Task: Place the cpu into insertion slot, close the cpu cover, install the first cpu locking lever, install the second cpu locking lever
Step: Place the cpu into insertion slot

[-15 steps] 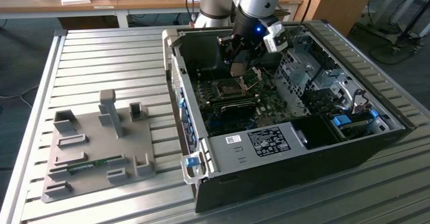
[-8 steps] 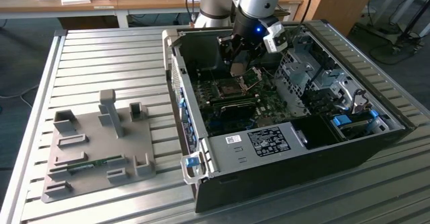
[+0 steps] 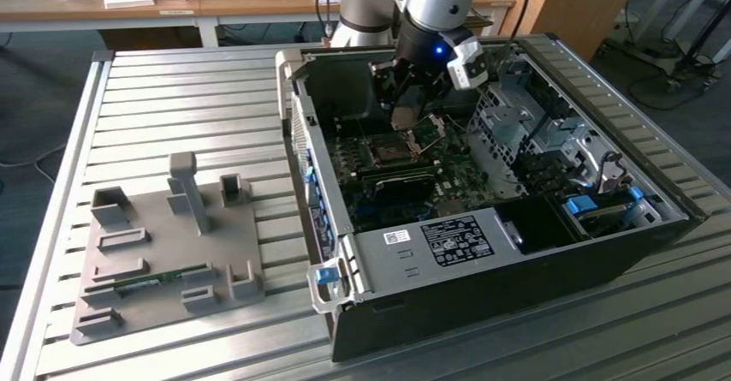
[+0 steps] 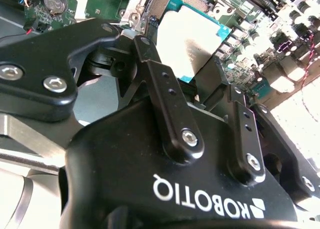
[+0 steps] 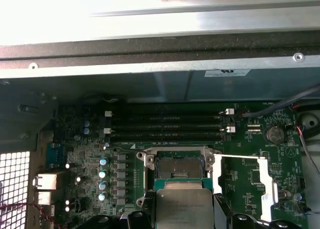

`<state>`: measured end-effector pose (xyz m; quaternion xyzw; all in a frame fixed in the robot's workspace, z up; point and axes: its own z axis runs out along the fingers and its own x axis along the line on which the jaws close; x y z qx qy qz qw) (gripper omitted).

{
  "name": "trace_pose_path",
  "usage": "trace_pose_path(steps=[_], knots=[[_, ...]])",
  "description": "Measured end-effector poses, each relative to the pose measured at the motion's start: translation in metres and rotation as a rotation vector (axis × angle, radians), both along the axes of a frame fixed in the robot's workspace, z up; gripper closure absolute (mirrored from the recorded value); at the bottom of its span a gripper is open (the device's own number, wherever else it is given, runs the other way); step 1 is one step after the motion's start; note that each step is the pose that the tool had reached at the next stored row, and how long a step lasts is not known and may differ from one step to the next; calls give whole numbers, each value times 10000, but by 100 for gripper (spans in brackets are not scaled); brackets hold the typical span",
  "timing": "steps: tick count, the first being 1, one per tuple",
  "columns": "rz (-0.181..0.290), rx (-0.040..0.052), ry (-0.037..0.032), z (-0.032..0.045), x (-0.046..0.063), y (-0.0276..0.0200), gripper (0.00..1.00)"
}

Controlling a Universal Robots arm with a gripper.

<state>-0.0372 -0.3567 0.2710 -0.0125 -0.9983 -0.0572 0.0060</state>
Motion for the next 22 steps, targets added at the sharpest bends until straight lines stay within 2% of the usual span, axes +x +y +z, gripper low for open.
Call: trace_pose_path(steps=[9,22], knots=[[0,0,2,-66,-1,2,46],[-5,0,1,-68,0,2,46]])
